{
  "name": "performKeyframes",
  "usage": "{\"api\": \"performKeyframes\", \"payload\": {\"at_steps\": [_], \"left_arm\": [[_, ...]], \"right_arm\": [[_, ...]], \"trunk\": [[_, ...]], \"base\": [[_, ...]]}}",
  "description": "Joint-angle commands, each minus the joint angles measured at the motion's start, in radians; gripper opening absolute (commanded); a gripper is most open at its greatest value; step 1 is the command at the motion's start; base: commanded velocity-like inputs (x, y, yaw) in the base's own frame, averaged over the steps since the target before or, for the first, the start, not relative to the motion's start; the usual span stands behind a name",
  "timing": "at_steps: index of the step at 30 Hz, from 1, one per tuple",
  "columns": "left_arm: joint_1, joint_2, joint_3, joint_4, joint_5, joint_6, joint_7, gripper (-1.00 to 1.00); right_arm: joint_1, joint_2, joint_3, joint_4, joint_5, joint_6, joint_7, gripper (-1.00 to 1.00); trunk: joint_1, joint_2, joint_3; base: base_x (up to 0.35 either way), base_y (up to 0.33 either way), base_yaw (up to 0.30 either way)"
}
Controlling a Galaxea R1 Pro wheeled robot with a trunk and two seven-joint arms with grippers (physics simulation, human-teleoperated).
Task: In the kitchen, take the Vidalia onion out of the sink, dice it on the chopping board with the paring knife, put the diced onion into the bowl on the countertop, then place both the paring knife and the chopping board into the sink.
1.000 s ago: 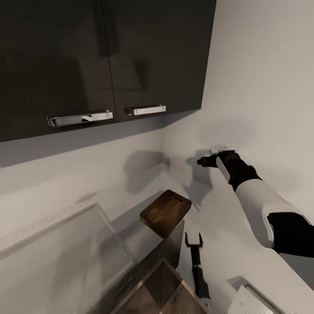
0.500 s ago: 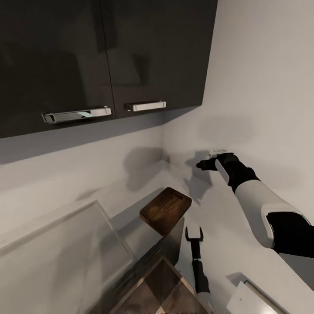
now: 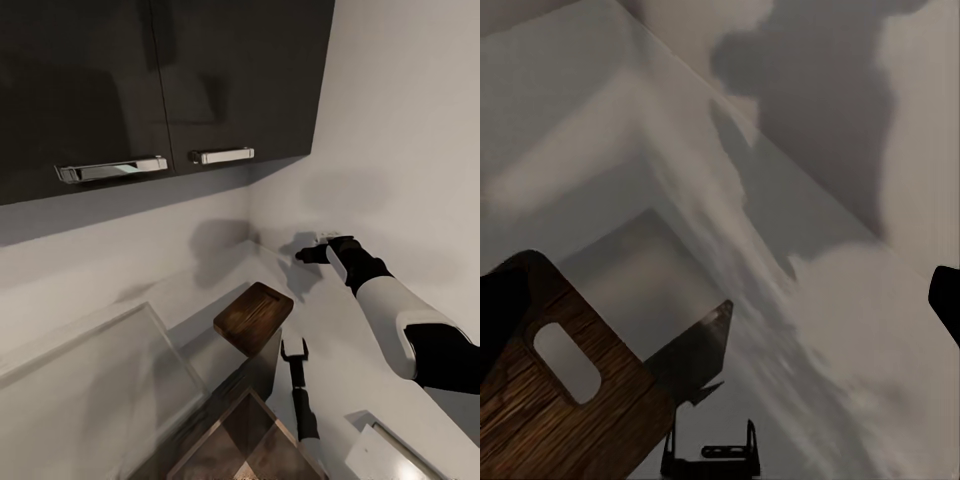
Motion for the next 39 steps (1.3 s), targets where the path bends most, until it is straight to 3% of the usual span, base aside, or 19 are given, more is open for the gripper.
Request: {"api": "performKeyframes", "payload": {"at_steps": [1,22,28,39], "left_arm": [[0.000,-0.001,0.004,-0.002,-0.010,-0.002,0.002,1.00],[0.000,-0.001,0.003,-0.002,-0.010,-0.001,0.002,1.00],[0.000,-0.001,0.003,-0.001,-0.010,-0.001,0.002,1.00],[0.000,-0.001,0.003,0.003,-0.010,-0.002,0.002,1.00]], "right_arm": [[-0.001,-0.001,0.008,-0.001,0.000,0.005,0.003,1.00],[-0.001,0.007,0.011,0.008,0.005,0.005,0.006,1.00],[-0.001,0.007,0.069,0.008,0.004,0.005,0.006,1.00],[-0.001,0.007,0.087,0.006,0.006,0.001,0.006,1.00]], "trunk": [[0.001,-0.002,-0.004],[0.001,-0.002,-0.037],[0.001,-0.002,-0.047],[0.001,-0.002,-0.051]], "base": [[0.000,0.000,0.000],[0.000,0.000,0.000],[0.000,0.000,0.000],[0.000,0.000,0.000]]}}
